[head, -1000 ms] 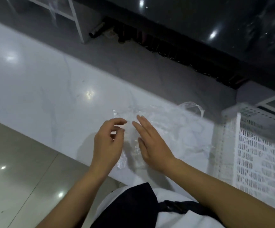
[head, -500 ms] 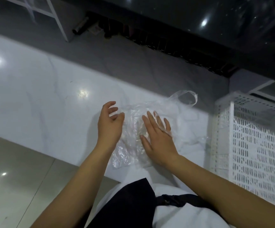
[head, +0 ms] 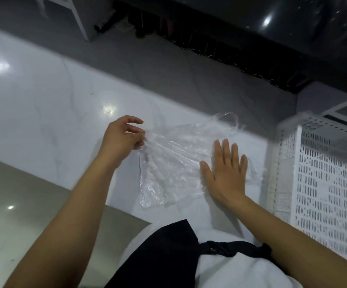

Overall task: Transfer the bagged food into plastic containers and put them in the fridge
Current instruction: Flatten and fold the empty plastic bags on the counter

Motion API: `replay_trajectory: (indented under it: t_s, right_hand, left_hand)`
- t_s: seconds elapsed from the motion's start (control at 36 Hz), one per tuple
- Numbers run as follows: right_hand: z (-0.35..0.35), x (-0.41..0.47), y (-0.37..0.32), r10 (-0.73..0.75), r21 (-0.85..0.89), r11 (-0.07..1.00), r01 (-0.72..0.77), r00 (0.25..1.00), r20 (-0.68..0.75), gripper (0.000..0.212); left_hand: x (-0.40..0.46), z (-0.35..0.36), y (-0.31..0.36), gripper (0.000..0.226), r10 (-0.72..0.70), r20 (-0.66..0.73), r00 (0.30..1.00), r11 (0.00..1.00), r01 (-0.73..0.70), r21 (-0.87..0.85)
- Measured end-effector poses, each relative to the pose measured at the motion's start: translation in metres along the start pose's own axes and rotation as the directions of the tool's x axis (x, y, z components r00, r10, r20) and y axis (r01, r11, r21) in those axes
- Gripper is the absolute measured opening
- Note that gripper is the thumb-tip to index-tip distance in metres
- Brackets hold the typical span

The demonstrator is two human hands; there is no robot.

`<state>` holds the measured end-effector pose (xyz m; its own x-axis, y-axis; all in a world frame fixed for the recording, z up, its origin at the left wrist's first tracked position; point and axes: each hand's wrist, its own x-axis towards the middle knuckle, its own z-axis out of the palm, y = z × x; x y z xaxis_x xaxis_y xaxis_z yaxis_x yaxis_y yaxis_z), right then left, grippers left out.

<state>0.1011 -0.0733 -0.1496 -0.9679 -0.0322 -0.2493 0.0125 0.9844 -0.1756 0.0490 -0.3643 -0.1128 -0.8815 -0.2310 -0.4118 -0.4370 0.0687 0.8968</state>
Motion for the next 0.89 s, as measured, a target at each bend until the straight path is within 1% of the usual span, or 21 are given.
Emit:
replay_trajectory:
  t_s: [0.06,0.11,0.17,0.19,0.28,0.33,0.39,0.44,0.5,0.56,0.64,0.72,0.81,0.89]
  right_hand:
    - [0.002,-0.006,-0.002,-0.001,0.017,1.0,0.001,1.0,0.011,0.076]
    - [0.0,-0.008,-0.007,0.008,0.059,0.998,-0.009,1.0,0.012,0.078]
    - [-0.006,-0.008,-0.014,-0.02,0.052,0.998,0.022,0.999,-0.028,0.079]
    - [-0.009,-0.007,-0.018,-0.049,0.039,0.998,0.051,0.997,-0.054,0.078]
    - [-0.021,0.0,-0.028,-0.141,0.016,0.99,0.143,0.985,-0.099,0.075]
    - [-0.028,0.007,-0.032,-0.178,0.008,0.984,0.18,0.979,-0.102,0.072]
    - [-0.031,0.016,-0.035,-0.181,-0.006,0.983,0.181,0.98,-0.083,0.069]
    - [-0.03,0.023,-0.037,-0.171,-0.023,0.985,0.17,0.983,-0.059,0.067]
    - [-0.028,0.029,-0.039,-0.183,-0.042,0.983,0.181,0.982,-0.046,0.067]
    - [-0.023,0.034,-0.04,-0.197,-0.06,0.979,0.194,0.98,-0.038,0.066]
    - [-0.015,0.038,-0.039,-0.171,-0.082,0.982,0.169,0.985,-0.019,0.065]
    - [-0.006,0.036,-0.039,-0.132,-0.044,0.99,0.131,0.991,-0.017,0.064]
    - [-0.004,0.034,-0.04,-0.105,-0.019,0.994,0.104,0.994,-0.02,0.064]
    - [-0.01,0.035,-0.043,-0.09,-0.049,0.995,0.088,0.995,-0.053,0.065]
  left_hand:
    - [0.003,-0.002,-0.001,0.03,0.012,-0.004,1.0,1.0,-0.011,0.022]
    - [0.005,0.0,-0.001,0.028,0.029,-0.041,0.999,0.999,-0.028,0.036]
    - [0.004,0.003,0.0,0.027,0.044,-0.079,0.996,0.999,-0.043,0.02]
    - [0.002,0.005,0.001,0.03,0.049,-0.087,0.995,0.999,-0.048,0.01]
    - [-0.012,0.012,0.0,0.061,0.082,-0.061,0.995,0.995,-0.079,0.053]
    - [-0.028,0.021,-0.003,0.08,0.12,-0.029,0.992,0.991,-0.118,0.067]
    - [-0.049,0.032,-0.008,0.089,0.157,-0.035,0.987,0.986,-0.154,0.068]
    - [-0.069,0.043,-0.017,0.093,0.181,-0.047,0.982,0.982,-0.178,0.06]
    - [-0.089,0.051,-0.027,0.094,0.161,-0.043,0.986,0.987,-0.161,0.02]
    - [-0.105,0.057,-0.037,0.091,0.111,-0.021,0.994,0.994,-0.111,-0.023]
    - [-0.12,0.064,-0.046,0.086,0.077,0.019,0.997,0.996,-0.076,-0.042]
    - [-0.122,0.067,-0.045,0.081,0.089,0.05,0.995,0.996,-0.088,-0.018]
    - [-0.119,0.068,-0.04,0.075,0.147,0.062,0.987,0.989,-0.149,0.027]
    - [-0.113,0.06,-0.036,0.061,0.159,0.075,0.984,0.986,-0.162,0.034]
